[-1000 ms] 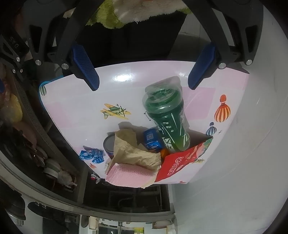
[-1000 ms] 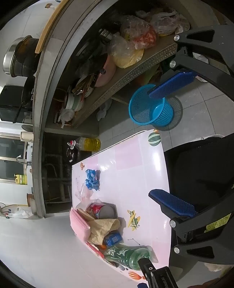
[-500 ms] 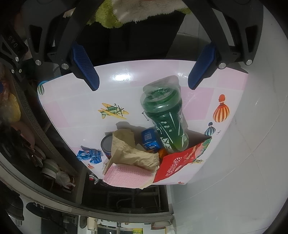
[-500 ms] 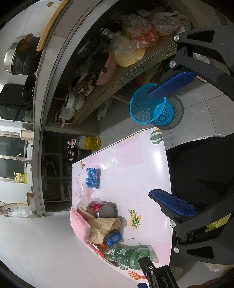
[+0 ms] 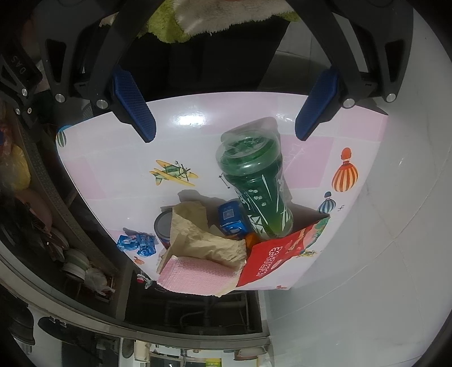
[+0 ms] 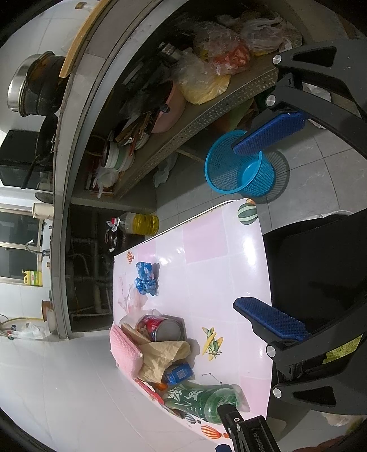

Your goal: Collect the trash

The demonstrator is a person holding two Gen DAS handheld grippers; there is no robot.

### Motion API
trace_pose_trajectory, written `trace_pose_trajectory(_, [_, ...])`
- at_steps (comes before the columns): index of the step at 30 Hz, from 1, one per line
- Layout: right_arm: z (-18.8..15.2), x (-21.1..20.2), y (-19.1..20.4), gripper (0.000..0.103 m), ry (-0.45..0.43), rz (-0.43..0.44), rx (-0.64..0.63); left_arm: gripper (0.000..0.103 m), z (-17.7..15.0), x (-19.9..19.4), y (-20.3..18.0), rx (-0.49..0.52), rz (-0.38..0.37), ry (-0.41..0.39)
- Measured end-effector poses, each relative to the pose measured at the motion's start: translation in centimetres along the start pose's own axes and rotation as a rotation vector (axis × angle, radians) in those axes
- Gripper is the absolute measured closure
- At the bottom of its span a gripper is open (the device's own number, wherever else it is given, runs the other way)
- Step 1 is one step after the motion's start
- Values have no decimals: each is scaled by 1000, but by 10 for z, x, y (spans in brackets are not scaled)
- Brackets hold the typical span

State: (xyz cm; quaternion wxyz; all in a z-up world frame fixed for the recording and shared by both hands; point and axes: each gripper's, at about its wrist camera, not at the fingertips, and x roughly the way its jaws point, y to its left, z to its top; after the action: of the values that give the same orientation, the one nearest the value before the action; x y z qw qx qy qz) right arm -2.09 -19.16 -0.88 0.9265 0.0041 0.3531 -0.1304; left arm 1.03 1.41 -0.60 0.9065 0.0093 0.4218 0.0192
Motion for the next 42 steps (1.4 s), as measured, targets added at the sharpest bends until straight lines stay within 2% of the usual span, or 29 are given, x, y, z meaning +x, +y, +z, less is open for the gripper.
trace_pose_trajectory(42, [3, 7, 7, 5, 9, 9, -4, 8, 1, 9, 10, -9, 18, 24])
